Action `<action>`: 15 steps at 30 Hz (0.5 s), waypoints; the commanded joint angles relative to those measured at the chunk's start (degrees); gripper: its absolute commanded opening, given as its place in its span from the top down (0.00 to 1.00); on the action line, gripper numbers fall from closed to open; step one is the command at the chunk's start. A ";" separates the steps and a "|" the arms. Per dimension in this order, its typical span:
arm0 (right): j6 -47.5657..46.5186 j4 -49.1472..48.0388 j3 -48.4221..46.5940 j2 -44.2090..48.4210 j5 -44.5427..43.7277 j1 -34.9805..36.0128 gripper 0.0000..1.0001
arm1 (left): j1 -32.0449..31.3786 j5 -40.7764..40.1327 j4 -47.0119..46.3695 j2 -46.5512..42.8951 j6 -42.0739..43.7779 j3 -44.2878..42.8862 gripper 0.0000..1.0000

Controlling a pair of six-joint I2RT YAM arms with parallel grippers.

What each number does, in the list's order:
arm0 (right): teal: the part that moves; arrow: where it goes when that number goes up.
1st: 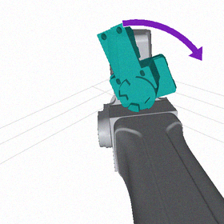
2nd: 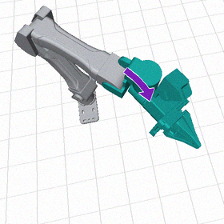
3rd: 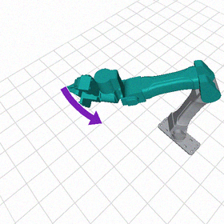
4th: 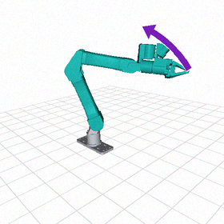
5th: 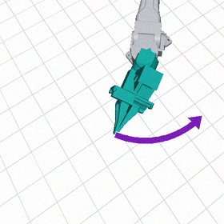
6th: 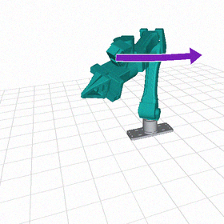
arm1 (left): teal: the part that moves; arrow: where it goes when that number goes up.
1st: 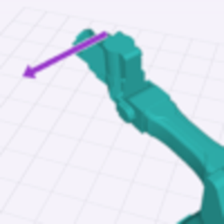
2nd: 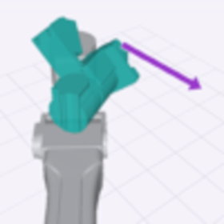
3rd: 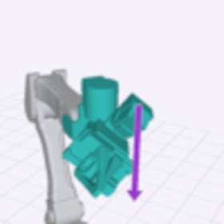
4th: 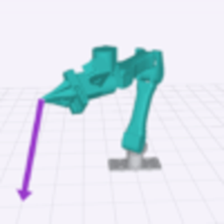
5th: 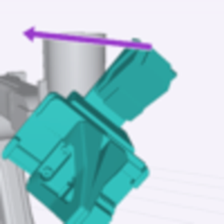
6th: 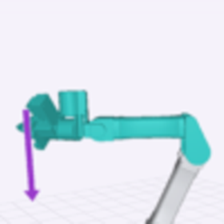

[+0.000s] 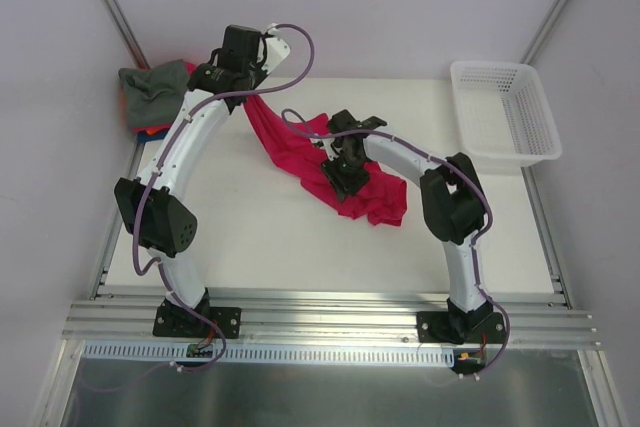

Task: Fold and stack the t-shirts
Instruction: Flatten out the tshirt

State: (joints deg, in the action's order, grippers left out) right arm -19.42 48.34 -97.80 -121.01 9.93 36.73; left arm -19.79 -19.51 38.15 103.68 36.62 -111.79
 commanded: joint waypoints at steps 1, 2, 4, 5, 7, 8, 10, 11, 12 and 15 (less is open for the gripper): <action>-0.27 1.06 -1.08 1.65 -4.91 0.44 0.53 | 0.28 0.79 0.17 -2.25 -1.20 -3.00 1.00; -0.35 1.14 -0.82 3.13 -6.14 0.97 0.53 | 0.28 0.61 0.26 -2.17 -1.20 -3.43 1.00; 0.08 1.06 -0.20 4.72 -8.26 3.08 0.53 | 0.45 0.61 0.26 -1.64 -1.29 -4.14 1.00; 0.26 1.14 0.15 5.69 -8.61 3.87 0.54 | 0.54 0.70 0.26 -1.46 -1.38 -4.58 1.00; 1.31 1.32 0.94 7.80 -7.83 6.33 0.54 | 0.63 0.61 0.26 -0.94 -1.46 -5.10 1.00; 1.49 1.32 1.90 8.24 -7.13 7.90 0.54 | 0.63 0.61 0.26 -0.67 -1.55 -5.54 1.00; 1.84 1.15 2.61 9.30 -7.12 9.67 0.55 | 0.63 0.70 0.26 -0.15 -1.64 -6.07 1.00; 2.28 1.32 2.70 9.30 -6.95 10.81 0.57 | 0.63 0.70 0.26 0.03 -1.64 -6.60 1.00; 2.54 1.50 2.61 9.21 -6.51 11.34 0.58 | 0.63 0.79 0.26 0.12 -1.64 -6.78 1.00; 3.42 1.94 3.13 8.69 -5.63 12.05 0.61 | 0.63 0.87 0.26 0.30 -1.55 -6.95 1.00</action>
State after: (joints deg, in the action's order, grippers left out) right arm -18.00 48.58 -95.42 -114.61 3.92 49.08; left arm -19.77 -19.49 38.87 103.92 36.34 -116.20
